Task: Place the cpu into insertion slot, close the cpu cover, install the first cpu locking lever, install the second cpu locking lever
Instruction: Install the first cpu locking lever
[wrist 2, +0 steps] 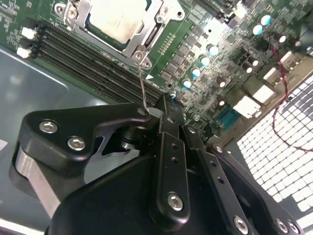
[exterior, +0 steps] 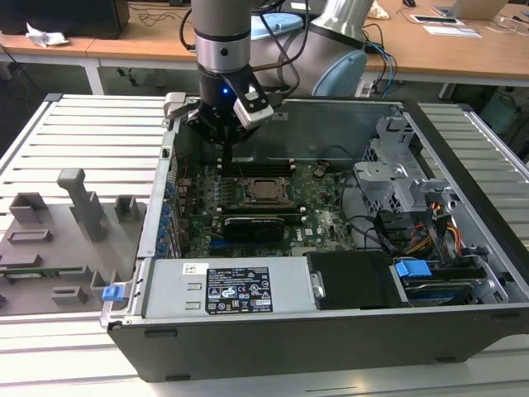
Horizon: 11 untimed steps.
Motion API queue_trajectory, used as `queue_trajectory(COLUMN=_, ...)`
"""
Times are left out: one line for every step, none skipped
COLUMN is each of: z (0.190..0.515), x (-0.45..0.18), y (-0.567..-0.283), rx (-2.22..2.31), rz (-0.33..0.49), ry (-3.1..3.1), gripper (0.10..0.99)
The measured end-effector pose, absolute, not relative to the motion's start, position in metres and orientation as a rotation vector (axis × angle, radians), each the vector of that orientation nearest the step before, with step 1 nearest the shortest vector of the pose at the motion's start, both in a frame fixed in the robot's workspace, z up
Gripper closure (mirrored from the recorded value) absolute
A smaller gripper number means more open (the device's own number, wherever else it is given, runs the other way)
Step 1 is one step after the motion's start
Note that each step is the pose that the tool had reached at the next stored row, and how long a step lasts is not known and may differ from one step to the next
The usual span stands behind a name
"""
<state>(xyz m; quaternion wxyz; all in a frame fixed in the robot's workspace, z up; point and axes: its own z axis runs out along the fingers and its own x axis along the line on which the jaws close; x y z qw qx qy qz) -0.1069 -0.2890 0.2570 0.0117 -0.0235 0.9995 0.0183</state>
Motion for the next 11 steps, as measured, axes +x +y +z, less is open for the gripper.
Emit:
queue_trajectory(z=0.257, x=-0.106, y=-0.289, rx=-0.074, rz=0.057, ry=3.117, gripper=0.980)
queue_trajectory(z=0.257, x=-0.105, y=-0.288, rx=-0.074, rz=0.057, ry=3.117, gripper=0.980)
queue_trajectory(z=0.257, x=-0.103, y=-0.288, rx=-0.073, rz=0.057, ry=3.117, gripper=0.980)
queue_trajectory(z=0.257, x=-0.101, y=-0.288, rx=-0.073, rz=0.057, ry=3.117, gripper=0.980)
queue_trajectory(z=0.257, x=-0.098, y=-0.288, rx=-0.073, rz=0.057, ry=3.117, gripper=0.980)
queue_trajectory(z=0.257, x=-0.095, y=-0.288, rx=-0.073, rz=0.057, ry=3.117, gripper=0.980)
queue_trajectory(z=0.257, x=-0.090, y=-0.288, rx=-0.073, rz=0.056, ry=3.117, gripper=0.980)
queue_trajectory(z=0.257, x=-0.087, y=-0.288, rx=-0.073, rz=0.056, ry=3.117, gripper=0.980)
queue_trajectory(z=0.257, x=-0.083, y=-0.288, rx=-0.073, rz=0.056, ry=3.117, gripper=0.980)
queue_trajectory(z=0.256, x=-0.079, y=-0.288, rx=-0.073, rz=0.056, ry=3.117, gripper=0.980)
queue_trajectory(z=0.256, x=-0.076, y=-0.288, rx=-0.073, rz=0.054, ry=3.117, gripper=0.980)
